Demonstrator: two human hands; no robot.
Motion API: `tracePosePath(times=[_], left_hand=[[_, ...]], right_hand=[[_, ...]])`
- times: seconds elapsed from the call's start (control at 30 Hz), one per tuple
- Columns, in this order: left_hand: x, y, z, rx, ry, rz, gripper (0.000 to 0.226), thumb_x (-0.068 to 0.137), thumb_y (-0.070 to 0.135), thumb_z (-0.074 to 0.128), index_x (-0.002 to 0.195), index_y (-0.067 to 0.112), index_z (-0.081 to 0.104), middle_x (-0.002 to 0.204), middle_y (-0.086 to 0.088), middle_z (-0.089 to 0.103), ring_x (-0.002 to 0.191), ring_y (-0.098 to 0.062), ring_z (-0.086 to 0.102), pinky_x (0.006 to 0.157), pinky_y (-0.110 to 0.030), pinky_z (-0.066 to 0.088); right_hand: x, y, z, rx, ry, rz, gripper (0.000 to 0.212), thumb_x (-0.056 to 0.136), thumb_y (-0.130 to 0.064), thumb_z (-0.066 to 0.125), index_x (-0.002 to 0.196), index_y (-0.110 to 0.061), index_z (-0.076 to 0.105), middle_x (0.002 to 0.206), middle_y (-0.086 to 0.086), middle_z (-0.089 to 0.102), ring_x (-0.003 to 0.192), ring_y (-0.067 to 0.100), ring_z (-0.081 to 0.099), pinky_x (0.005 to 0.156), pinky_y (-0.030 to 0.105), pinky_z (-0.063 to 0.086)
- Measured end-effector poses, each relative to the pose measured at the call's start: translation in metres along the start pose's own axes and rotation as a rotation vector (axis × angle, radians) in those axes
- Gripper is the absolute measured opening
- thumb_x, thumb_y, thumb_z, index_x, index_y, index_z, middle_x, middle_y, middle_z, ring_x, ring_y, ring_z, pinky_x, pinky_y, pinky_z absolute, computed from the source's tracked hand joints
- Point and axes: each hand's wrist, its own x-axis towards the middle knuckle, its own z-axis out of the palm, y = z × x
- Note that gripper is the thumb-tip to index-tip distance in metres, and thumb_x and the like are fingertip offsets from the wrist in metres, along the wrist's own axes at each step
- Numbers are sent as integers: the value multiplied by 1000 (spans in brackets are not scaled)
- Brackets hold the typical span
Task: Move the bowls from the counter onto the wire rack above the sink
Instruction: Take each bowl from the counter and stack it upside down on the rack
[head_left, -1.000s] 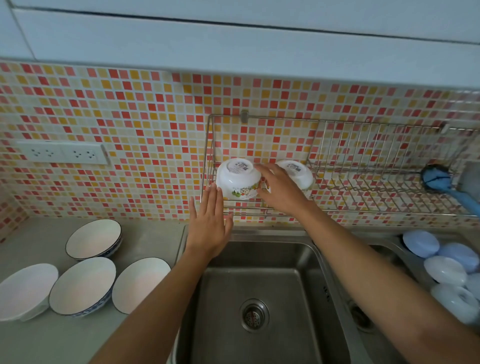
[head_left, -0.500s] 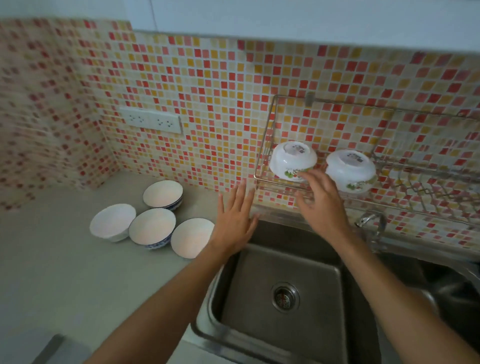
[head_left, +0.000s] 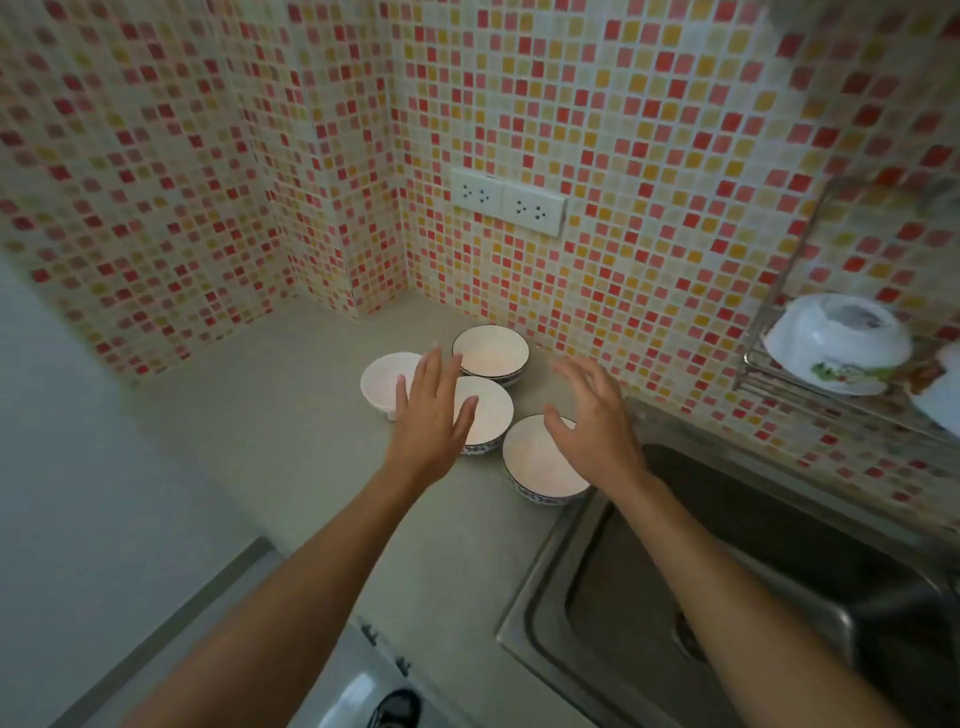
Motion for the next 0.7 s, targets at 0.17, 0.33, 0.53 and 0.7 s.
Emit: tracePosePath(times=[0.17,0.33,0.53,0.7], left_hand=[[29,-82,-1,-67,-43,-87,54,99,38,34,147,15,23,158,-10,14,144,-28,18,118,-48,14],[59,-161,15,-141,-82,-209,55,99,34,36,146,8,24,157,-17,15,143,-32,20,117,-44,17],[87,-212,47,-286,-247,-348,62,100,35,35,149,5,12,159,-15,5,146,-27,10,116,-36,14],[110,-227,73,-403,-376,-496,59,100,32,35,147,-1,18,154,-21,23,141,-33,25,114,-40,23]], right_hand=[[37,-32,80,32,-97,55,53,91,-30,62,141,-22,46,143,2,44,133,22,37,108,39,37],[82,-48,159,29,-250,174,60,89,-33,62,144,-19,42,145,6,44,135,27,38,111,42,34],[128,-56,227,-63,-335,242,61,90,-38,60,143,-15,39,147,9,45,139,31,33,117,51,19],[156,-50,260,-252,-455,302,60,95,-43,48,143,-10,34,151,14,38,147,29,16,118,54,2]])
